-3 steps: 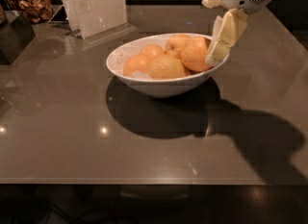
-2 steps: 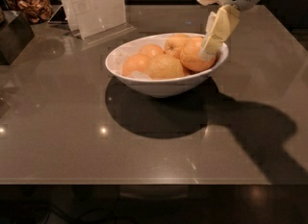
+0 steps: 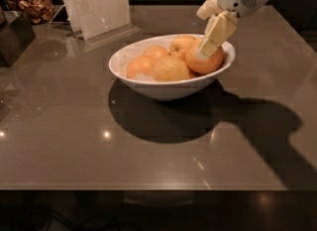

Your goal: Pick orange from white bowl

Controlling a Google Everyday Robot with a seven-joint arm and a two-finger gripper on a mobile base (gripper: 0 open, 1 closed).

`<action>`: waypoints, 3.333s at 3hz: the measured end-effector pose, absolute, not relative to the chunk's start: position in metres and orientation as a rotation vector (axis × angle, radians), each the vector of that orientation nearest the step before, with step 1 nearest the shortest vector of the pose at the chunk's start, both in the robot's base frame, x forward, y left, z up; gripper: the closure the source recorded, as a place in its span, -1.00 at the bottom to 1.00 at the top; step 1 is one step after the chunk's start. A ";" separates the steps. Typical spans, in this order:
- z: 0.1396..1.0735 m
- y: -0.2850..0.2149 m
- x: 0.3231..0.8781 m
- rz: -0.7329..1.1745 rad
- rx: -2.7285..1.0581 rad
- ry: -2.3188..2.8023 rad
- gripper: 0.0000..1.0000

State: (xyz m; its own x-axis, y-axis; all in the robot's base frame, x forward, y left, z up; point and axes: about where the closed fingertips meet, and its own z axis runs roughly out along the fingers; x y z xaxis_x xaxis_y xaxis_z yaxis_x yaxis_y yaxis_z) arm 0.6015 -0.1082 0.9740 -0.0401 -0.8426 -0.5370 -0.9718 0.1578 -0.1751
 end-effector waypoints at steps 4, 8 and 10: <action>0.938 -0.117 0.601 0.440 -1.663 1.971 -0.92; 0.908 -0.114 0.605 0.517 -1.662 2.026 -0.53; 0.908 -0.114 0.604 0.521 -1.664 2.028 0.40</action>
Offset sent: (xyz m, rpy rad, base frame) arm -0.0083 -0.0166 -0.0245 0.0514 0.0636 -0.0330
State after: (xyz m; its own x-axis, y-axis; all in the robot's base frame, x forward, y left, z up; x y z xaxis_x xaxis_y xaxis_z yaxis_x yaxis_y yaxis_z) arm 0.6041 -0.1144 0.9079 -0.1606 -0.8051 -0.5710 -0.9807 0.1957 -0.0002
